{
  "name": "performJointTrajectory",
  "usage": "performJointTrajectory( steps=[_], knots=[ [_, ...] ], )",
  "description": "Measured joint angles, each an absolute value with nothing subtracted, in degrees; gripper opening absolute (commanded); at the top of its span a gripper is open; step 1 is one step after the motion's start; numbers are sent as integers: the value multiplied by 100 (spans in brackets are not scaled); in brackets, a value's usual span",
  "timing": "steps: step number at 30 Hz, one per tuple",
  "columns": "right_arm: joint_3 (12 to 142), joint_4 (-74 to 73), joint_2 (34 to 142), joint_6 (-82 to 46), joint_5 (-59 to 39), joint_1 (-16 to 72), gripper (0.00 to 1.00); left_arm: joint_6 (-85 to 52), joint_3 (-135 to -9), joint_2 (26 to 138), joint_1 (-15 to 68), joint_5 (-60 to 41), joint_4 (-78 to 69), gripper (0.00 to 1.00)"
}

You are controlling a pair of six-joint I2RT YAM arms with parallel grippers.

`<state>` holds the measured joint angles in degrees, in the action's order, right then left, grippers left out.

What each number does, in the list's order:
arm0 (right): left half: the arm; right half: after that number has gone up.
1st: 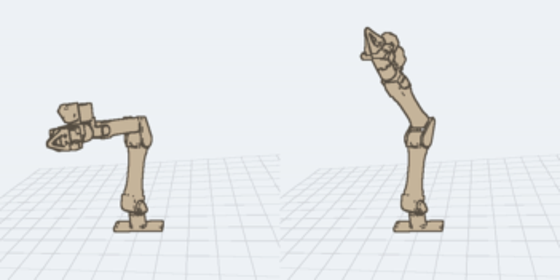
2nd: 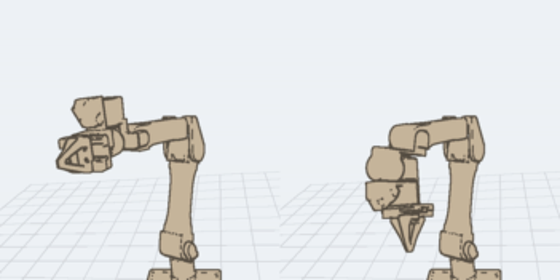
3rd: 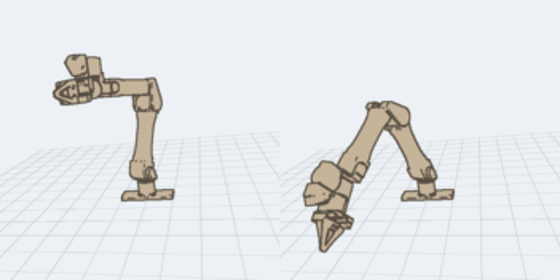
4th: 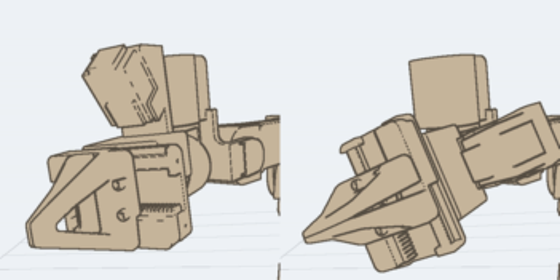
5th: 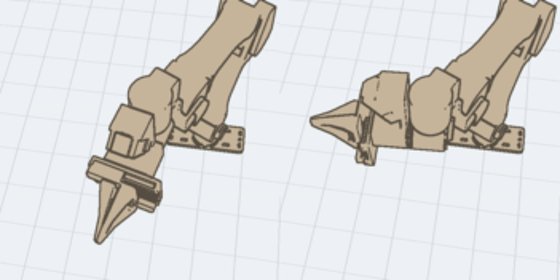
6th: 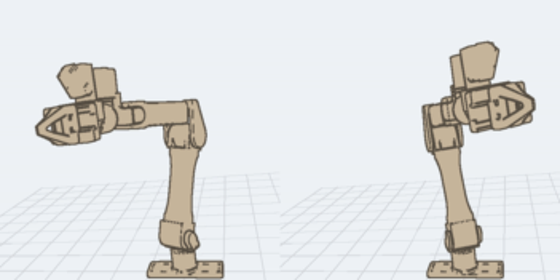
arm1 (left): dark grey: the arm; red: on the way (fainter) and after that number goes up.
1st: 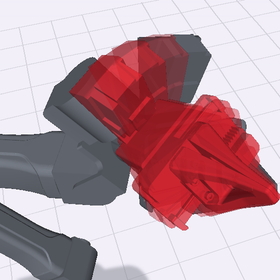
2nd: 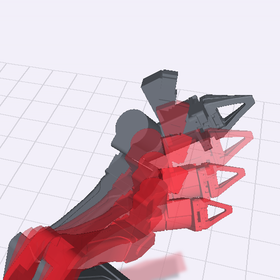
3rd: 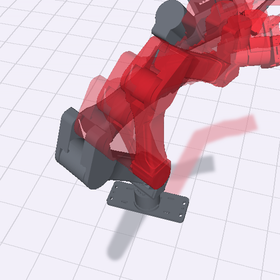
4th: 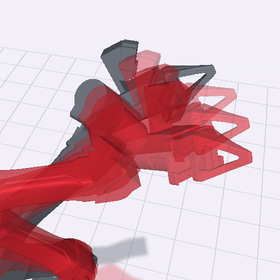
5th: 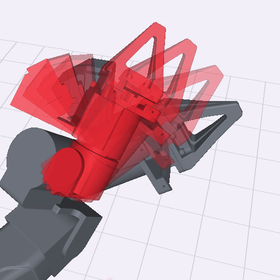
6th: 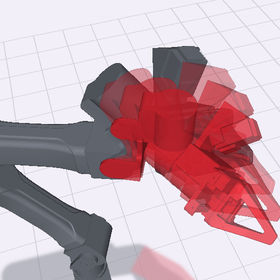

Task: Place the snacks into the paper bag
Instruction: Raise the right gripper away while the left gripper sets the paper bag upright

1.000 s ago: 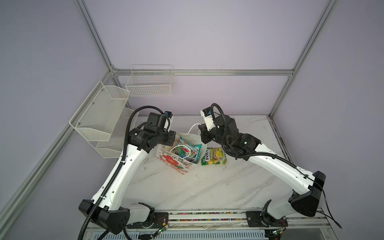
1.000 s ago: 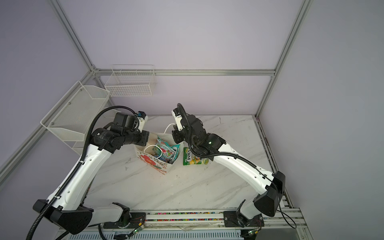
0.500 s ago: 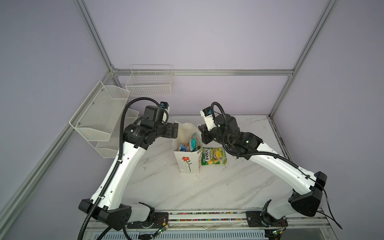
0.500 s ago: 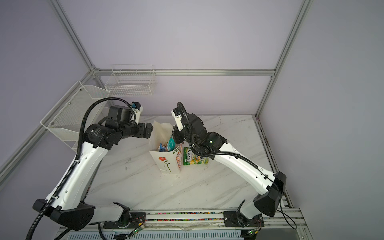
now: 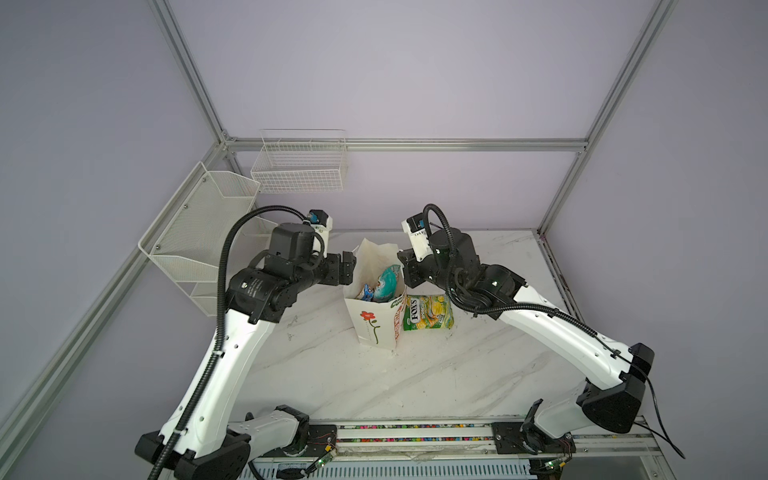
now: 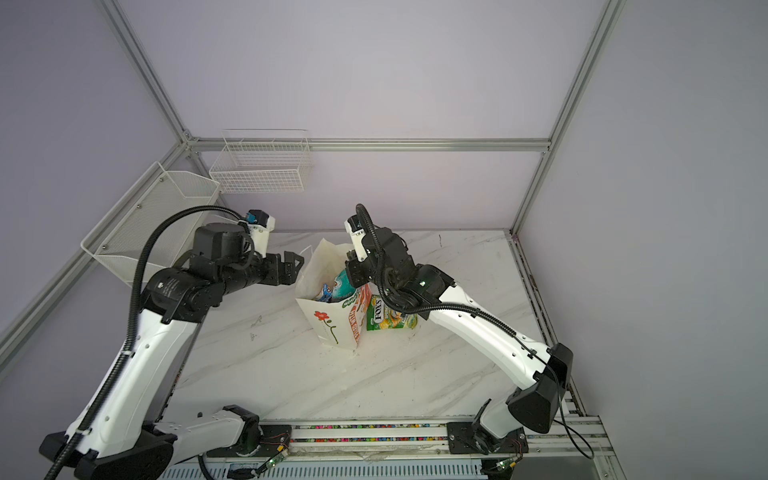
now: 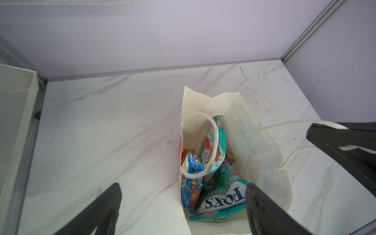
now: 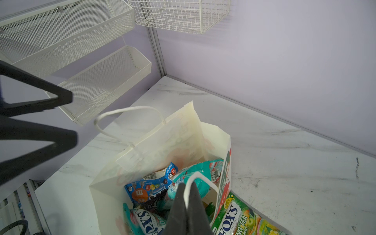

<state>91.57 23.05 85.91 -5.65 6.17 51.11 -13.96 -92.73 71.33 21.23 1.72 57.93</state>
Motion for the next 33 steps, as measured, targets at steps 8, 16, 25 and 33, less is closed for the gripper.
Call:
performJointTrajectory(
  steps=[8, 16, 25, 33],
  knots=[
    [8921, 2296, 8405, -620, 615, 5111, 3, -1387, -9190, 7734, 2228, 137, 5701, 84],
    [8619, 2255, 8160, -661, 668, 5111, 3, -1369, -9113, 8093, 2233, 191, 5524, 67],
    [8119, 2143, 7758, -821, 963, 5109, 3, -1321, -9030, 8674, 2233, 82, 5393, 25],
    [7430, 1986, 7400, -1168, 1282, 4936, 1, -1236, -9021, 8733, 2252, 128, 5502, 0]
  ],
)
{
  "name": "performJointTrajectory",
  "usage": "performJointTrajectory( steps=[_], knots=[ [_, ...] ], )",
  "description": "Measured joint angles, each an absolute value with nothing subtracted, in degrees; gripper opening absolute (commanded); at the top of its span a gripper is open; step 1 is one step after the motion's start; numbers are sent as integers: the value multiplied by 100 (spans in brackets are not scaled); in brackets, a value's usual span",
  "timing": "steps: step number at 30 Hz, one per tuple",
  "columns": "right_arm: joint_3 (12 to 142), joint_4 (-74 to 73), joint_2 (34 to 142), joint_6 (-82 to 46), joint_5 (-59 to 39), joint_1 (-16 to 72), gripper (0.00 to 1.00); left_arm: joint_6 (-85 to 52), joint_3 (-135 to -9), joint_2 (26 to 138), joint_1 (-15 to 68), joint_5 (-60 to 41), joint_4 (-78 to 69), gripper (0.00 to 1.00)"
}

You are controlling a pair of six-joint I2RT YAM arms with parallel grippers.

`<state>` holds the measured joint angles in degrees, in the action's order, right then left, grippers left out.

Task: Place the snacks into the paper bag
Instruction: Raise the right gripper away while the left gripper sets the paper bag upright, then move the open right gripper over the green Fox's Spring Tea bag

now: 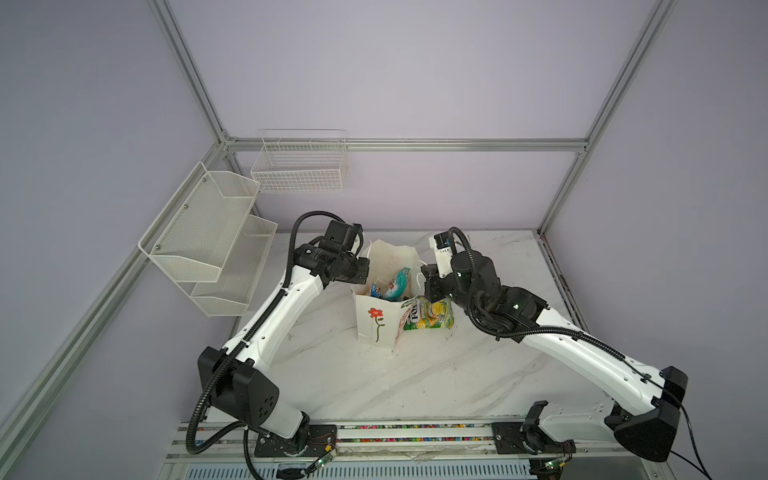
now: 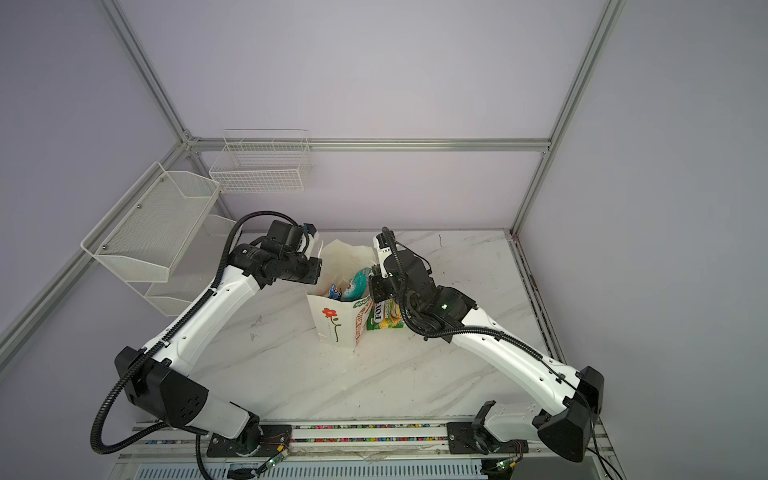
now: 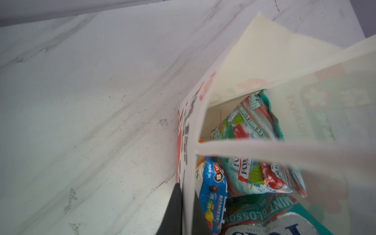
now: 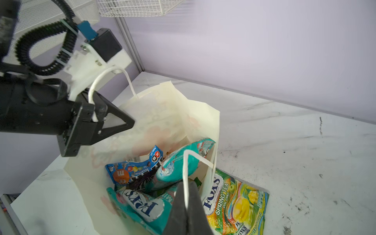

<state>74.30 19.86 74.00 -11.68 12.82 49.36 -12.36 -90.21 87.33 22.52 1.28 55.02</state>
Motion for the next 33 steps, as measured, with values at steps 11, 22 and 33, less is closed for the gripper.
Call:
performJointTrajectory(
  steps=[11, 22, 33],
  knots=[
    [7098, 1975, 7306, -1352, 1258, 4862, 6, -1050, -9041, 8731, 2255, 423, 5708, 0],
    [6895, 1820, 7205, -1444, 799, 4862, 59, -851, -9373, 8694, 2255, 659, 6202, 0],
    [6877, 1765, 7065, -1555, 633, 4862, 97, -768, -9629, 8685, 2252, 797, 6445, 0]
  ],
)
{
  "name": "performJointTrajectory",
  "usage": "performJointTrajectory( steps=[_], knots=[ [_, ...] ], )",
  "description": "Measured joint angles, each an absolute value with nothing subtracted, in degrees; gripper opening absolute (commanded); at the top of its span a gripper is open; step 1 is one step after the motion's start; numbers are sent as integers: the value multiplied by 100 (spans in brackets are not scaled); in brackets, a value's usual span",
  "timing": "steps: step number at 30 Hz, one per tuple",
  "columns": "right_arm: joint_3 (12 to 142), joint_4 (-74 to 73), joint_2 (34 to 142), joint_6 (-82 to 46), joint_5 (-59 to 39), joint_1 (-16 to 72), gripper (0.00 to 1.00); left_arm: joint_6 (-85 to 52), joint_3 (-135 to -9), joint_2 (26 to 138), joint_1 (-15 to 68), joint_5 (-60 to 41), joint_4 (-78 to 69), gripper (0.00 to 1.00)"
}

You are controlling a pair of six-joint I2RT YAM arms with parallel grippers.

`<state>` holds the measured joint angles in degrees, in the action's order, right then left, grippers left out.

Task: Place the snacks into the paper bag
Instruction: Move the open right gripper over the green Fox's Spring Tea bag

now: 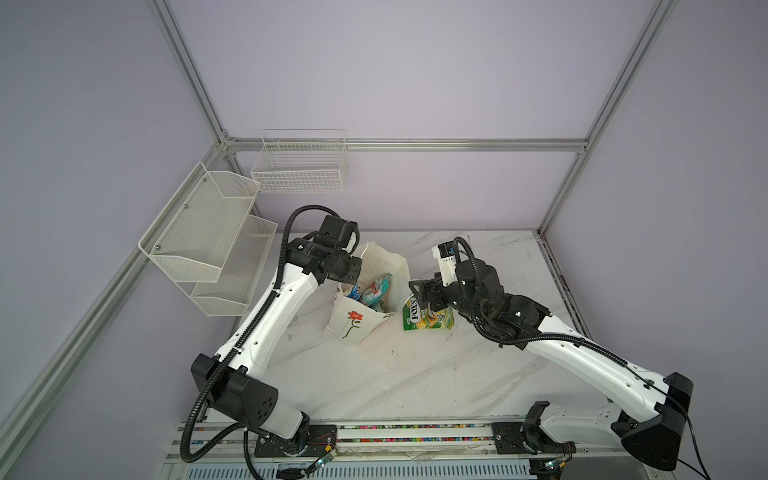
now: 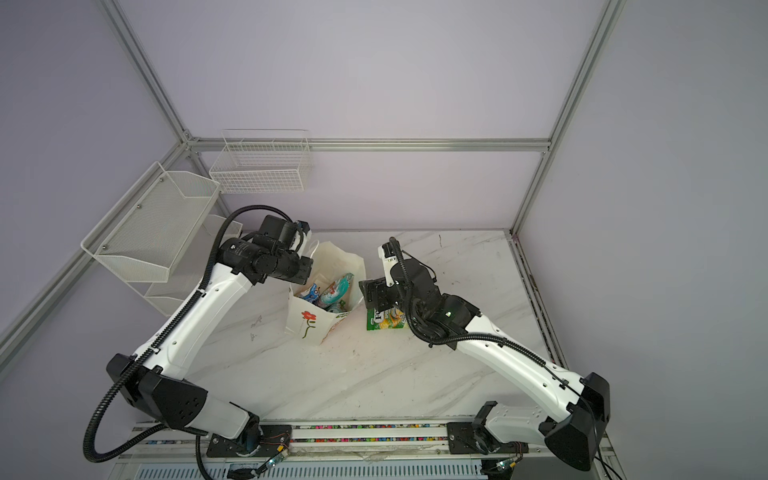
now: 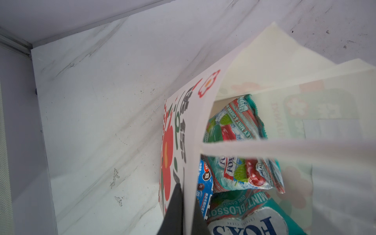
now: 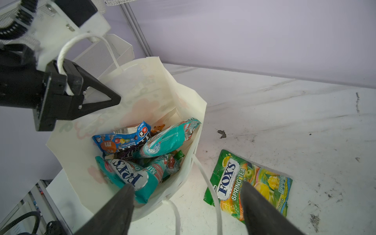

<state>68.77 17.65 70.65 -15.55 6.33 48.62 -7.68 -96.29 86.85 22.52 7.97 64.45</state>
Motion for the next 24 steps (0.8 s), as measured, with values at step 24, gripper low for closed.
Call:
performJointTrajectory(
  steps=[24],
  knots=[
    [6434, 1872, 6493, -2281, 355, 2528, 97, -784, -9629, 8313, 2255, 683, 6587, 0]
  ],
)
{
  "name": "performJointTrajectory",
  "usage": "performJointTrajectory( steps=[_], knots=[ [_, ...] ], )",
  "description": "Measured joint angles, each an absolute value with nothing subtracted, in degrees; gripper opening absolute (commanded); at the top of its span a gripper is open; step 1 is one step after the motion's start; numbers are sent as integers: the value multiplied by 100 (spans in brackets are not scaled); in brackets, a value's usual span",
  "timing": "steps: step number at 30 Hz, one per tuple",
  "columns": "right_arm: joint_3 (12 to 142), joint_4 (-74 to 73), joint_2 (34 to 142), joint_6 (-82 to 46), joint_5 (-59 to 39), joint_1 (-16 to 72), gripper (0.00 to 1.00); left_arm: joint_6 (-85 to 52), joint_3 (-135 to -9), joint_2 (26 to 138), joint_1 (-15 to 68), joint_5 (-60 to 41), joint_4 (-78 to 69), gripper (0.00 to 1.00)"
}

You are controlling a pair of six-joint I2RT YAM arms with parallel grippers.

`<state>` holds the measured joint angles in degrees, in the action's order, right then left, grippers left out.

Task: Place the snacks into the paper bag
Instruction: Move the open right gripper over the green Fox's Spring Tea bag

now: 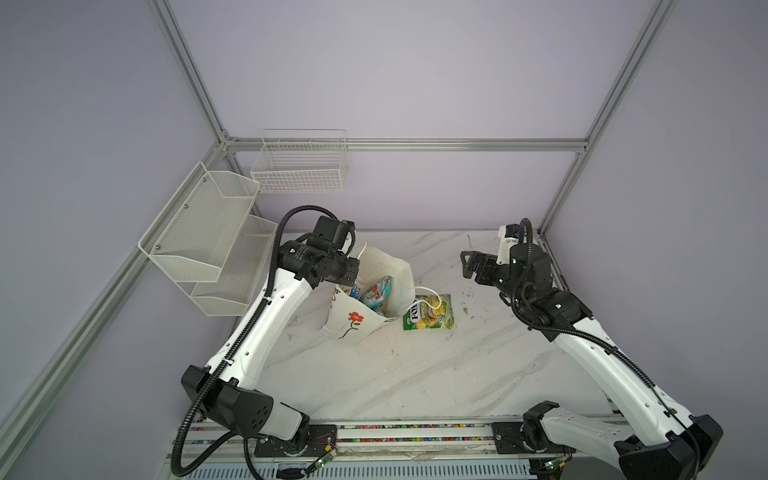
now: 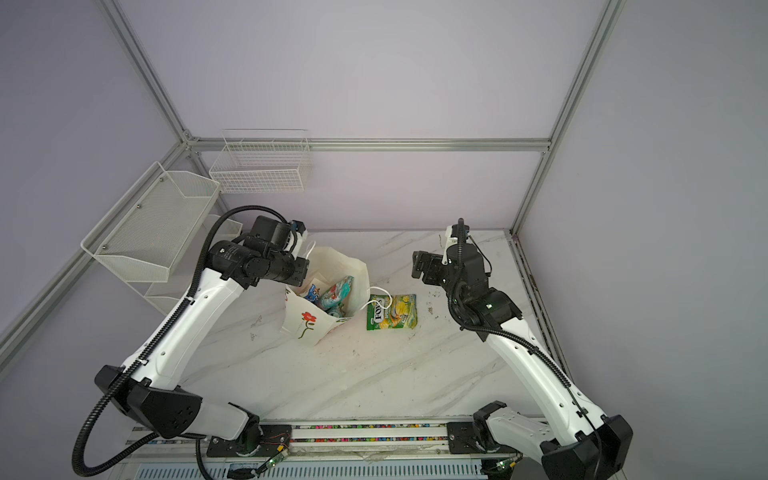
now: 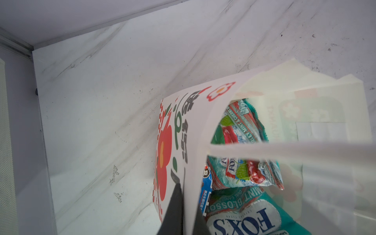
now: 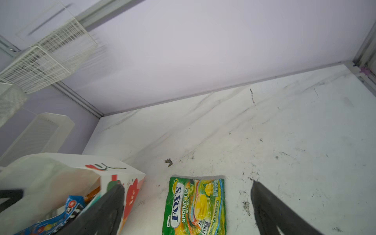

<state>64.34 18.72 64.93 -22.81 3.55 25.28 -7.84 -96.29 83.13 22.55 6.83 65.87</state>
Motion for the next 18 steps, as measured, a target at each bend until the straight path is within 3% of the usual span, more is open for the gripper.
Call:
performJointTrajectory(
  steps=[18],
  knots=[
    [5210, 1269, 7461, -2491, -1763, 1367, 97, -788, -9629, 8130, 2255, 604, 6593, 0]
  ],
)
